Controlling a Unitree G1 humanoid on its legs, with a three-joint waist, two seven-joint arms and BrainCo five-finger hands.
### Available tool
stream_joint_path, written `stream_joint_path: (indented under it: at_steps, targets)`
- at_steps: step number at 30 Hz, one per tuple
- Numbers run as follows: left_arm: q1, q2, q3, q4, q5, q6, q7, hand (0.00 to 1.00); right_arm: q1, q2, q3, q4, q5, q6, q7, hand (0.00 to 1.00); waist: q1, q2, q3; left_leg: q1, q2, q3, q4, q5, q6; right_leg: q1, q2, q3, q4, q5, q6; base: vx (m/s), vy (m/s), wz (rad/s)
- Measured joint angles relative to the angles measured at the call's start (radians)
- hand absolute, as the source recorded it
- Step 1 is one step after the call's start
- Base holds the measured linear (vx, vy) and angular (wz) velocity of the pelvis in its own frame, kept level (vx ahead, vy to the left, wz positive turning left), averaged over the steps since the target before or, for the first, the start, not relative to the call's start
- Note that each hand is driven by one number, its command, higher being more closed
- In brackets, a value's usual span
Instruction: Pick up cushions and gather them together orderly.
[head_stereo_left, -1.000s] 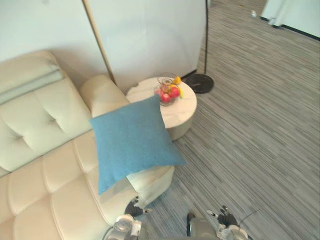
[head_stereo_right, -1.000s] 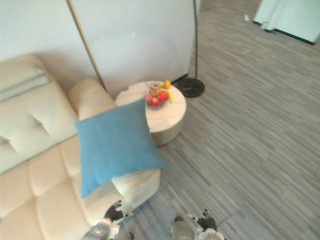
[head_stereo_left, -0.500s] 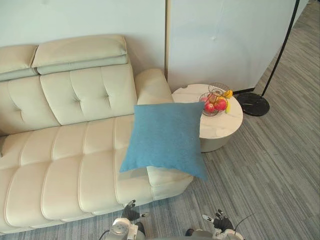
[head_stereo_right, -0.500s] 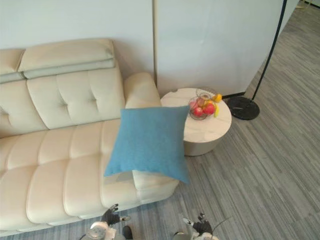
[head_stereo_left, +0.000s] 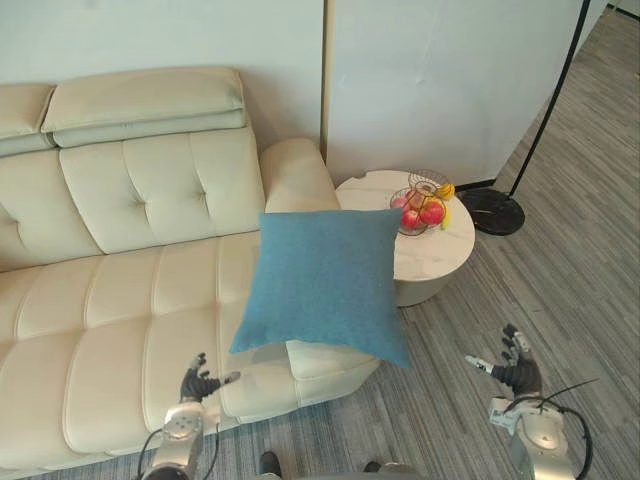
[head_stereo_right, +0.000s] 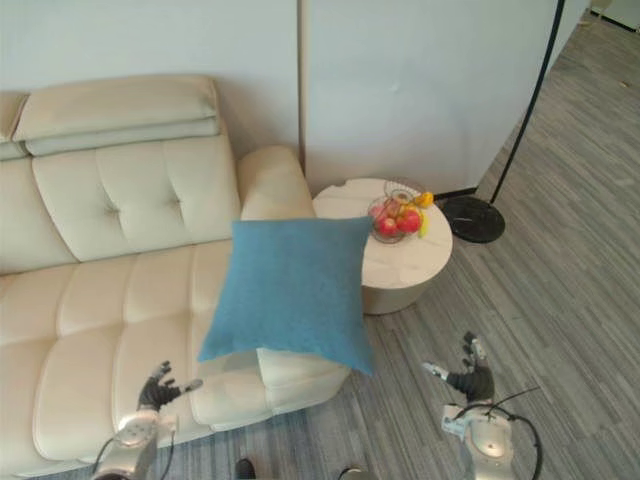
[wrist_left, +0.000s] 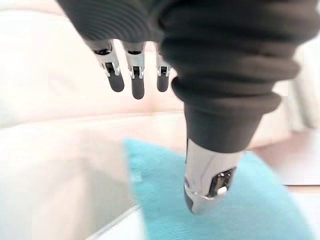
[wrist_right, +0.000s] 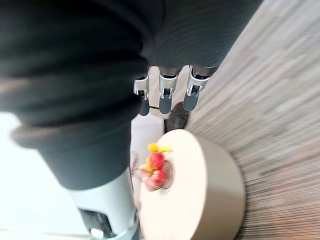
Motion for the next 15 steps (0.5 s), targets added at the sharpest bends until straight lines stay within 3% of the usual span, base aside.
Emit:
stream_joint_path:
  at_steps: [10, 15]
  targets:
    - [-0.143, 0.002, -0.024, -0.058, -0.028, -0.012, 0.042, 0.00, -0.188, 0.005, 0.190, -0.006, 0.081, -0.010, 0.017, 0.00, 0.018, -0.003, -0.002, -0.042, 0.003, 0.019, 0.000, 0.001, 0.002, -0.041, 0.014, 0.039, -0.053, 0.062, 0.001, -0.03, 0.018, -0.10]
    - [-0.205, 0.002, -0.046, -0.057, -0.027, -0.012, 0.064, 0.00, -0.286, 0.018, 0.220, 0.135, 0.120, -0.017, -0.003, 0.00, 0.031, -0.002, 0.002, -0.093, -0.001, 0.014, 0.000, 0.020, 0.021, -0.071, 0.015, 0.035, -0.092, 0.101, 0.003, -0.05, 0.028, 0.03]
